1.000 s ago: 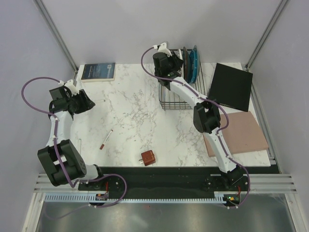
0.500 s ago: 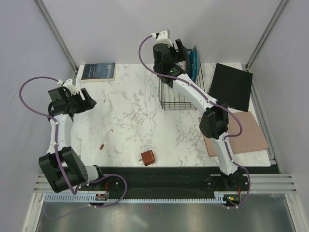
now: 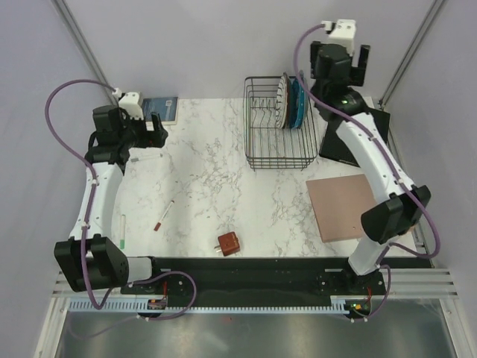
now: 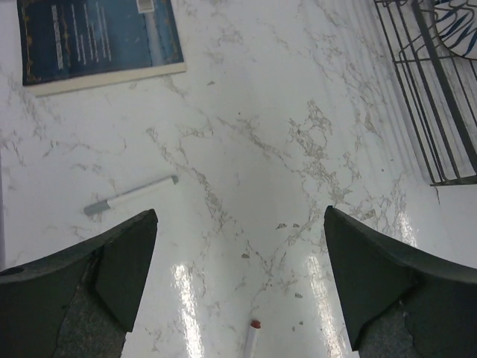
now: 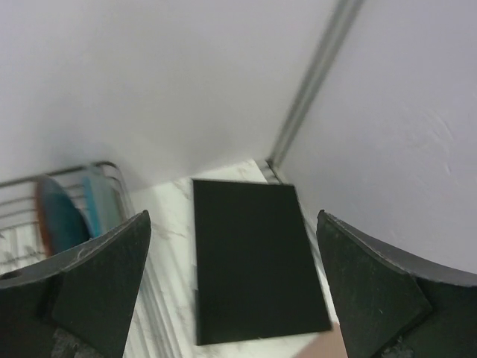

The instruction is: Load the plates into the dish rack

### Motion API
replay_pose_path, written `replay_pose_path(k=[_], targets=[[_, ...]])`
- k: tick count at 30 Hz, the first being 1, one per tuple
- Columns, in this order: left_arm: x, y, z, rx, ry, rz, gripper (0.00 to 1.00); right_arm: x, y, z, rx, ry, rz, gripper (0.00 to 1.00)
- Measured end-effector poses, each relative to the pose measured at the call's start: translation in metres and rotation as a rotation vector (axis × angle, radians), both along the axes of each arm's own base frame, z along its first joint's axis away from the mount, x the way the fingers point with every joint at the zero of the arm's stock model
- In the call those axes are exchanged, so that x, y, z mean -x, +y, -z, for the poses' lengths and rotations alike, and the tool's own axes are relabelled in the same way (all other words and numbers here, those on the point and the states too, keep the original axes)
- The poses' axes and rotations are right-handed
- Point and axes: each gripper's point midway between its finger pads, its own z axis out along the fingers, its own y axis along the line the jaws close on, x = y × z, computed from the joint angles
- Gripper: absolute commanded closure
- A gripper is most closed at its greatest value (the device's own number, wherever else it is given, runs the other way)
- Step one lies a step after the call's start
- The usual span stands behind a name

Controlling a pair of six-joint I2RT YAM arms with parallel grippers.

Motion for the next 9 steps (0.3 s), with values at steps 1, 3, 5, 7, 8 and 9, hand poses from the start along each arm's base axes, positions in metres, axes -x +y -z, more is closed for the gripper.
replay_pose_path(k=[1,3,5,7,8,9], targets=[[-0.002,-0.008,-0.006,-0.021,-0.015,0.021,0.00,0.003,-0.016,0.007,-0.009,0.018,0.012,0.02],[-0.007,-0.023,-0.020,-0.068,-0.058,0.061,0.00,0.018,-0.050,0.026,-0.011,0.076,0.047,0.02],[-0.010,-0.035,-0.034,-0.098,-0.097,0.093,0.00,0.039,-0.069,0.051,0.010,0.139,0.076,0.02],[-0.013,-0.039,-0.049,-0.118,-0.139,0.102,0.00,0.058,-0.074,0.074,0.035,0.196,0.076,0.02],[-0.015,-0.041,-0.056,-0.124,-0.162,0.104,0.00,0.069,-0.076,0.090,0.048,0.232,0.070,0.02],[-0.017,-0.042,-0.064,-0.127,-0.188,0.109,0.00,0.077,-0.077,0.102,0.057,0.260,0.068,0.02]])
